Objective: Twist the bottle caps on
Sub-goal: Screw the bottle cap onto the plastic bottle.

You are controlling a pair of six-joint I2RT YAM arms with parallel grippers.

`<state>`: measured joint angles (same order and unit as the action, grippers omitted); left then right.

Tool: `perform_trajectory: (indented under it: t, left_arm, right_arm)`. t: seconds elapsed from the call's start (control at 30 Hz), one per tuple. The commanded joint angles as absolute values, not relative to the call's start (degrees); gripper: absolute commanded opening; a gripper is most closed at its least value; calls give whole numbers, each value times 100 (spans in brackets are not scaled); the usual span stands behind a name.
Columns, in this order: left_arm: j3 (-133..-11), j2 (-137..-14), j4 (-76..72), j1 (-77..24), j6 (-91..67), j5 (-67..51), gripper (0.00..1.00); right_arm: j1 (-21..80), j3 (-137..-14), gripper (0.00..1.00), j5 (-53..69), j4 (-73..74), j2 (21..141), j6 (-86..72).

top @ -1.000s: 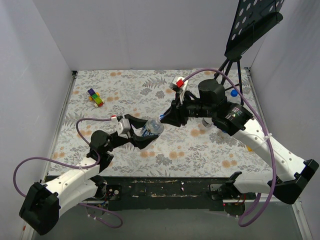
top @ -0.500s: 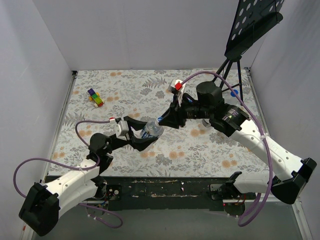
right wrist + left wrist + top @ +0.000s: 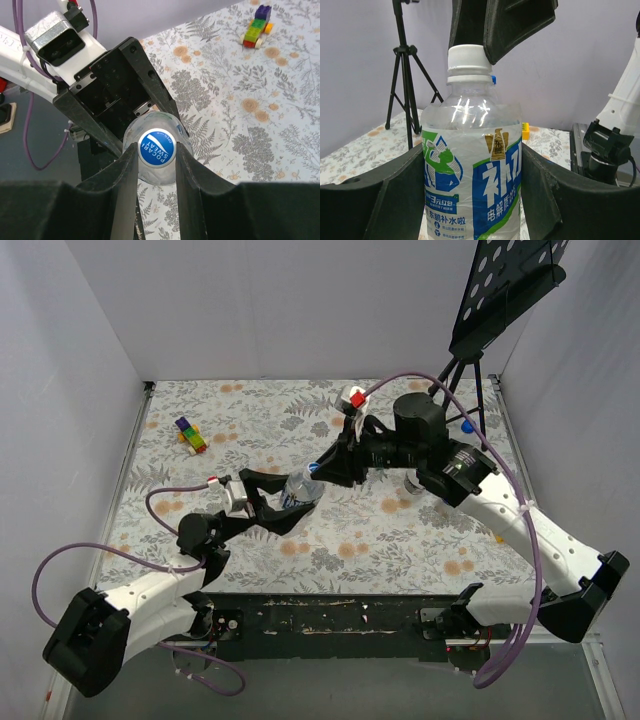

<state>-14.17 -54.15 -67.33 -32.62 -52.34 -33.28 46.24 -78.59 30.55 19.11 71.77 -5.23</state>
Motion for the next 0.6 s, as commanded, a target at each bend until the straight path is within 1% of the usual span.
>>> perform_trajectory:
  t: [0.0,0.17,0.37,0.57]
  left_arm:
    - [-1907,-5511,-7550,-3226,-5221,-2830,0]
    - [-1794,-5493,-7418,-3226,-4922,-2857,0]
    - [-1626,-5563,-7769,-3226,-5027,-2681,0]
    - [-1450,-5783,-8437,-3173,-5194,-2136,0]
  right_arm:
    - [4623,-8427,1,3024,2319,7303,-396]
    - [4632,-9016,1,2997,3101,7663,-141]
    - [4737,-9263,1,2734,3524,7919,-193]
    - [4965,-9413,1,2128,3779,8138,-395]
